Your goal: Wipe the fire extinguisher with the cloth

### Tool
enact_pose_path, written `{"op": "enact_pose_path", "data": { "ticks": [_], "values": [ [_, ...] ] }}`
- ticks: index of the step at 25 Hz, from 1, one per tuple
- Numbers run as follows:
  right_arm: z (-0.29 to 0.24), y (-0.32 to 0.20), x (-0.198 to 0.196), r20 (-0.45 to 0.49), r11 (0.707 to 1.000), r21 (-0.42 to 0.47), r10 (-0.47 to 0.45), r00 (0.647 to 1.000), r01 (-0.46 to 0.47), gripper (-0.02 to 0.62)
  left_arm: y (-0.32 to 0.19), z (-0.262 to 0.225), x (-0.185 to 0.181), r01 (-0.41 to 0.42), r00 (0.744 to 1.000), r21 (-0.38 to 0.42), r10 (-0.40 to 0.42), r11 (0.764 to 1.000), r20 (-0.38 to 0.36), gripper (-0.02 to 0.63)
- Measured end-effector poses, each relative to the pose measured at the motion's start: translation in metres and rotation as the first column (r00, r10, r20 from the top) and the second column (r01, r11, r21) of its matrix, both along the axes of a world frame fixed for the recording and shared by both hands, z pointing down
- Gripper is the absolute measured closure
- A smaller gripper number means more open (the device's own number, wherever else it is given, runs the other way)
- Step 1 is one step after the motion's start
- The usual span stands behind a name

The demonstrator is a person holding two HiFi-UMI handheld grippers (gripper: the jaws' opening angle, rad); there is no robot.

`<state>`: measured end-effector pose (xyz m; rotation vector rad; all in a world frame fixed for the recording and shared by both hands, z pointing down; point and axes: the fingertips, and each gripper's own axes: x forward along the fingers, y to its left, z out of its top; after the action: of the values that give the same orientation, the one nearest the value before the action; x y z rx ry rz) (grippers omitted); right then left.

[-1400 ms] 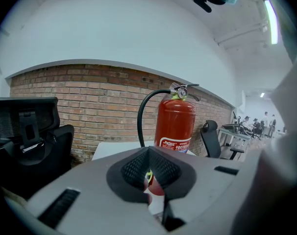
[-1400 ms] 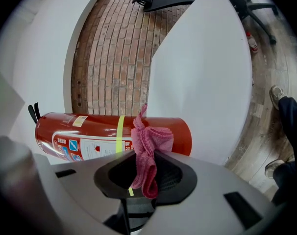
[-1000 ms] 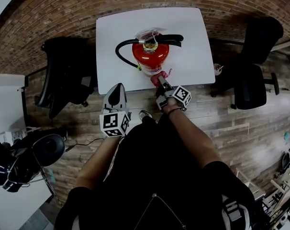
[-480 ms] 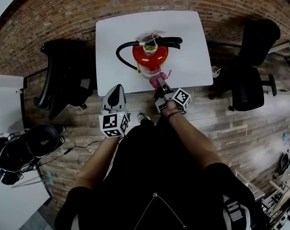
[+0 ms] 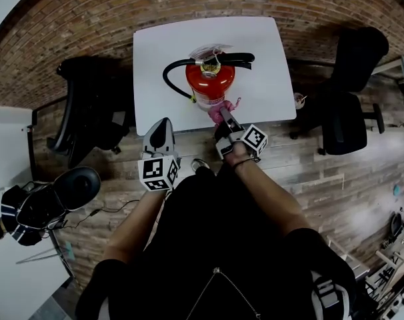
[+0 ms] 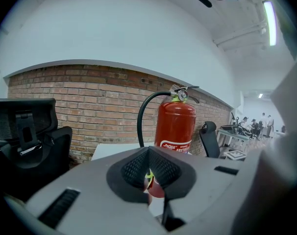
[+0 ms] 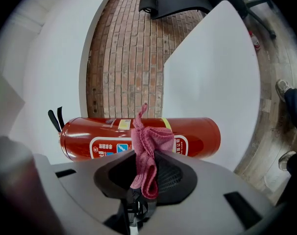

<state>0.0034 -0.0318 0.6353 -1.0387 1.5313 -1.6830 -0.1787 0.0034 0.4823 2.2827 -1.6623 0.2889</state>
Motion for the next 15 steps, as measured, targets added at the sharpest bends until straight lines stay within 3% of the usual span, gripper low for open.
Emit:
{"op": "enact_pose_path", "data": {
  "ticks": [15],
  "values": [
    [-0.051,0.002,-0.001,0.031,0.996,0.088,0.01,0.999,-0.012,0.494,-0.003,-0.005,-0.01,0.007,1.0,0.011,-0.007,1.0,-0.009,0.577]
  ]
}}
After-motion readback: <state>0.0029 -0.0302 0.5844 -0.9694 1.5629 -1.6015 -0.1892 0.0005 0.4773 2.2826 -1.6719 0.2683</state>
